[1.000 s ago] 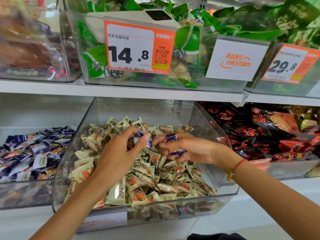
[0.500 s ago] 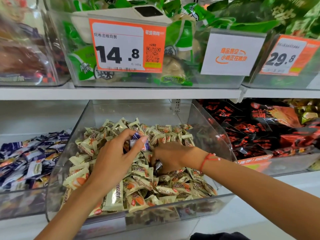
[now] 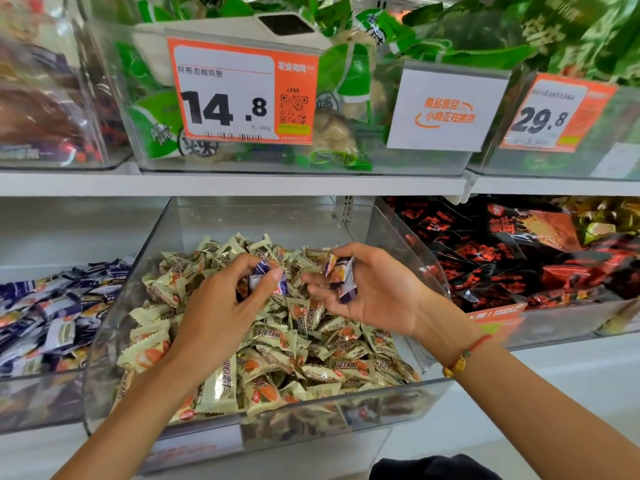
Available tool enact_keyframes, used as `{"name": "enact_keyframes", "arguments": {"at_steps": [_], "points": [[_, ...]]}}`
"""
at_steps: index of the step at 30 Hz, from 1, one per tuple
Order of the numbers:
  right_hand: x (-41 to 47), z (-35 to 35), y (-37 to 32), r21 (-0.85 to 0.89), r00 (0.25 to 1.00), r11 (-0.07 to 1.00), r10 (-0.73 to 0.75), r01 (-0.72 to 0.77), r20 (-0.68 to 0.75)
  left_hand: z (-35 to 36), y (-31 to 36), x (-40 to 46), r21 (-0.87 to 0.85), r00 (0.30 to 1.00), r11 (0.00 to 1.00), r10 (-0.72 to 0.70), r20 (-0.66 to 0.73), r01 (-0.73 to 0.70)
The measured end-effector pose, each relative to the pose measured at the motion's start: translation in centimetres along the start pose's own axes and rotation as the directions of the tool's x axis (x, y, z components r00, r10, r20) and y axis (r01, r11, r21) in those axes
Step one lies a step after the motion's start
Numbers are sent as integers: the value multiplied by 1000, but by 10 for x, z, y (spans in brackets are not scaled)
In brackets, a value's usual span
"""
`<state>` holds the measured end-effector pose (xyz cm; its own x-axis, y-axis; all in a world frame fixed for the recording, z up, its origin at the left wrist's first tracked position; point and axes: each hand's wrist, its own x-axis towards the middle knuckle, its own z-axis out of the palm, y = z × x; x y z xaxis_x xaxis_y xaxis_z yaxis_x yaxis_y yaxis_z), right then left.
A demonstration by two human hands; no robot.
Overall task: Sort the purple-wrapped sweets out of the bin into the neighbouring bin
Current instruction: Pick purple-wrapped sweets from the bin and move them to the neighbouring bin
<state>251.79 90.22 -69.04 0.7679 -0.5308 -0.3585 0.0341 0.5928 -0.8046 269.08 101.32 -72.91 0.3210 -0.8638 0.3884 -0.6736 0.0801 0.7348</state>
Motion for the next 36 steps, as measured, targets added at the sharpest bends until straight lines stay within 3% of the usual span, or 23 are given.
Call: {"name": "enact_keyframes", "arguments": {"at_steps": [2,6,8,9,10,11,12,13,14,17,21,23,25,28,31,34,36], "points": [[-1,2,1,51,1000,998,-27,26,8,0,0,0,-4,1000,1000,-8,-7,8],[0,-1,0,-40,997,997,-70,71,38,0,-1,1,-24,1000,1000,-17,-17,17],[-1,-2,-1,-204,995,977,-37,55,95,0,0,1,-30,1000,999,-17,-16,16],[0,-3,-1,-394,995,918,-14,50,94,1,0,1,-32,1000,999,-14,-14,13],[1,-5,0,-638,996,768,0,59,91,1,0,1,-32,1000,999,-12,-12,12],[3,-6,2,-847,995,523,-5,92,104,1,0,1,-29,1000,1000,-13,-12,13],[5,-8,5,-948,987,282,3,151,158,1,-1,1,-26,1000,999,-18,-12,18],[8,-10,8,-968,974,126,34,217,222,1,-1,1,-26,1000,999,-24,-10,24],[9,-11,9,-967,965,61,70,248,252,0,-1,0,-27,1000,999,-27,-10,26],[4,-7,2,-985,971,57,173,160,167,-1,0,0,-18,1000,1000,-20,-10,19],[2,-5,9,-977,949,-175,309,124,65,-1,2,0,-8,1000,1000,-22,-4,22],[5,-4,16,-980,953,-179,304,81,23,0,1,0,-10,1000,1000,-20,-1,20],[9,-5,14,-976,970,-191,238,105,57,0,1,0,-12,1000,1000,-20,-2,20],[17,-8,-6,-908,995,-418,-87,1,41,0,0,1,-8,1000,1000,-23,-4,23],[25,-14,-27,-857,904,-463,-428,-227,-9,1,0,1,-11,1000,1000,-29,-3,29],[22,-14,-36,-883,883,-414,-469,-219,1,0,1,1,-21,1000,999,-28,-6,28],[15,-12,-35,-924,935,-382,-327,1,136,0,1,0,-12,1000,999,-29,-1,29]]}}
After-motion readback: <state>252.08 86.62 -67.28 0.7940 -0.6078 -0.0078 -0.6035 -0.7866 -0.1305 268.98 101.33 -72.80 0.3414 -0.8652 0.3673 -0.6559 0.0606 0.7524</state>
